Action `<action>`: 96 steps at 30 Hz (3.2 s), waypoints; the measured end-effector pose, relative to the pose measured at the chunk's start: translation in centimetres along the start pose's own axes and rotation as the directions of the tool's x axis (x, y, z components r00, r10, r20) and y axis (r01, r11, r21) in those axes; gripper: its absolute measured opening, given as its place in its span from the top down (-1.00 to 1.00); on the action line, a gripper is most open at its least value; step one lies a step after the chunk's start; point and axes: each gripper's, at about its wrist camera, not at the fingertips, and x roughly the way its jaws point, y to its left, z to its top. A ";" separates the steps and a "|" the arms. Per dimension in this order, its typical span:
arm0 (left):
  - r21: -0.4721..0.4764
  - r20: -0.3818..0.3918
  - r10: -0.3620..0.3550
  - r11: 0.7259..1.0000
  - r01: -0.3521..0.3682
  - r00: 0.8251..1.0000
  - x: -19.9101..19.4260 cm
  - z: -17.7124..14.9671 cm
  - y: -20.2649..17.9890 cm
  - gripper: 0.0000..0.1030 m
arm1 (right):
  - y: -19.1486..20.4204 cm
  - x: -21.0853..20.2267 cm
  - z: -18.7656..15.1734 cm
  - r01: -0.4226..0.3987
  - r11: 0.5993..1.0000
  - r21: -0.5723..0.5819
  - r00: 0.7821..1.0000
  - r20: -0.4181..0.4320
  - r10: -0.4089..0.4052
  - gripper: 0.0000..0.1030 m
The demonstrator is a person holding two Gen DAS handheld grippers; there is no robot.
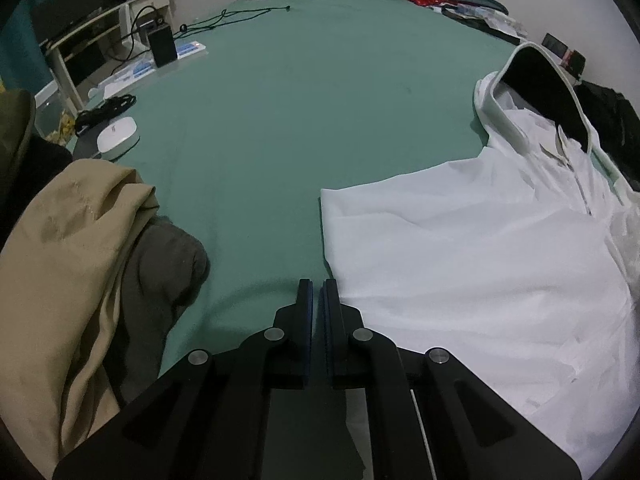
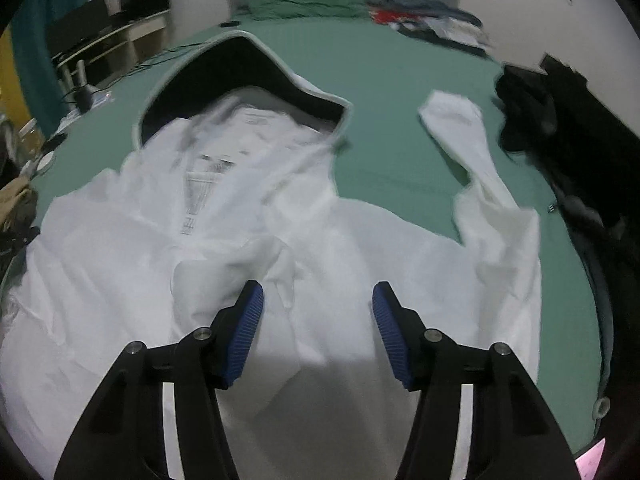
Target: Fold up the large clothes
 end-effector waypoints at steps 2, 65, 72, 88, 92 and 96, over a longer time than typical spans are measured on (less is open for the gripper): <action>-0.024 -0.007 -0.024 0.999 0.024 1.000 -0.1 0.1 0.3 0.90 | 0.9 -0.5 0.4 -0.041 0.999 0.009 0.999 0.016 0.041 -0.11; -0.074 0.196 -0.009 0.997 0.024 0.981 -1.7 3.7 -0.8 0.21 | -18.1 10.4 10.5 0.033 0.997 0.070 0.994 -0.104 -0.026 0.37; -0.112 0.182 0.021 0.994 -0.001 0.983 -2.0 3.8 0.0 0.21 | -16.0 6.0 10.6 0.060 0.998 0.010 0.997 -0.047 -0.060 0.93; -0.120 0.223 -0.113 0.982 0.143 0.968 -6.5 3.7 -0.2 0.21 | -6.1 -12.6 12.5 0.131 0.991 0.004 0.978 0.160 -0.130 0.93; -0.126 0.226 -0.136 0.978 0.167 0.965 -7.4 3.6 0.5 0.21 | -1.1 -13.5 11.7 0.072 0.997 0.011 0.981 0.177 -0.073 0.93; -0.140 0.215 -0.163 0.971 0.196 0.963 -8.0 3.7 1.8 0.21 | 3.0 -12.2 10.1 0.012 0.999 0.036 0.982 0.188 -0.018 0.93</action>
